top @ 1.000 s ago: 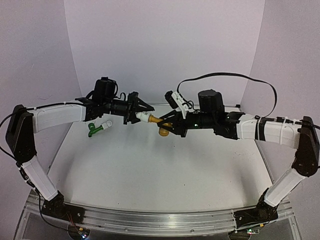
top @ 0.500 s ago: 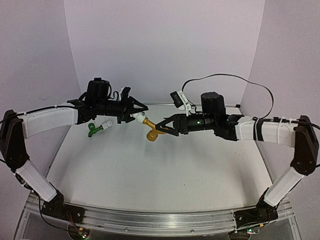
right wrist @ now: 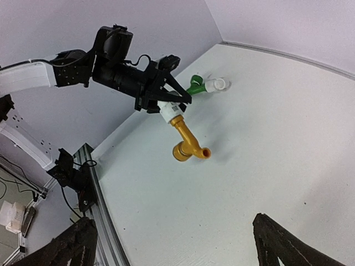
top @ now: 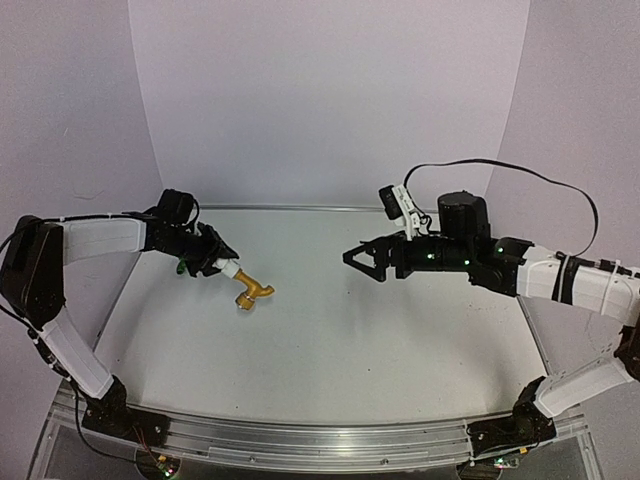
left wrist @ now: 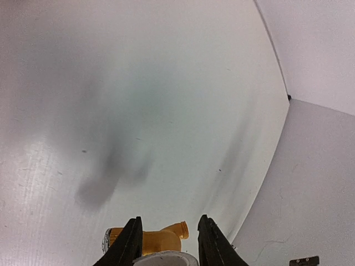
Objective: Install the water faucets
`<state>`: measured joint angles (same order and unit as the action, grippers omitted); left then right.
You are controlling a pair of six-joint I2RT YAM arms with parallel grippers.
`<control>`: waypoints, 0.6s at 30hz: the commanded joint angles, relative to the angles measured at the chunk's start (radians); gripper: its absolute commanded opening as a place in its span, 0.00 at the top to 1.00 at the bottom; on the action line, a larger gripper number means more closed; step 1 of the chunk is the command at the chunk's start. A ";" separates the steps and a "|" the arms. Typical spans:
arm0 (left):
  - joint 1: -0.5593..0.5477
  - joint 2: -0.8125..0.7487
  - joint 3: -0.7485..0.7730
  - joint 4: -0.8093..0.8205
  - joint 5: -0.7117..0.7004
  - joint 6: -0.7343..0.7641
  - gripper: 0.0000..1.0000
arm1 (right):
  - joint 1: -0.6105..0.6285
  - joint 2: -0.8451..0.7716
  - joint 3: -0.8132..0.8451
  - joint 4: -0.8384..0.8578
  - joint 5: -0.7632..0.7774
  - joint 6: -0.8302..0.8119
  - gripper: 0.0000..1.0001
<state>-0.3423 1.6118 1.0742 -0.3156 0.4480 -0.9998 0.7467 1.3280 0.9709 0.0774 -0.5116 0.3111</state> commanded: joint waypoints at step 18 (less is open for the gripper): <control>0.204 -0.379 -0.014 -0.177 -0.377 0.139 0.02 | 0.000 -0.342 -0.019 -0.243 0.611 0.084 0.02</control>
<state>-0.1379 1.3901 0.9645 -0.4198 0.2584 -0.9691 0.7471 1.0846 0.8921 -0.1120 -0.1179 0.3787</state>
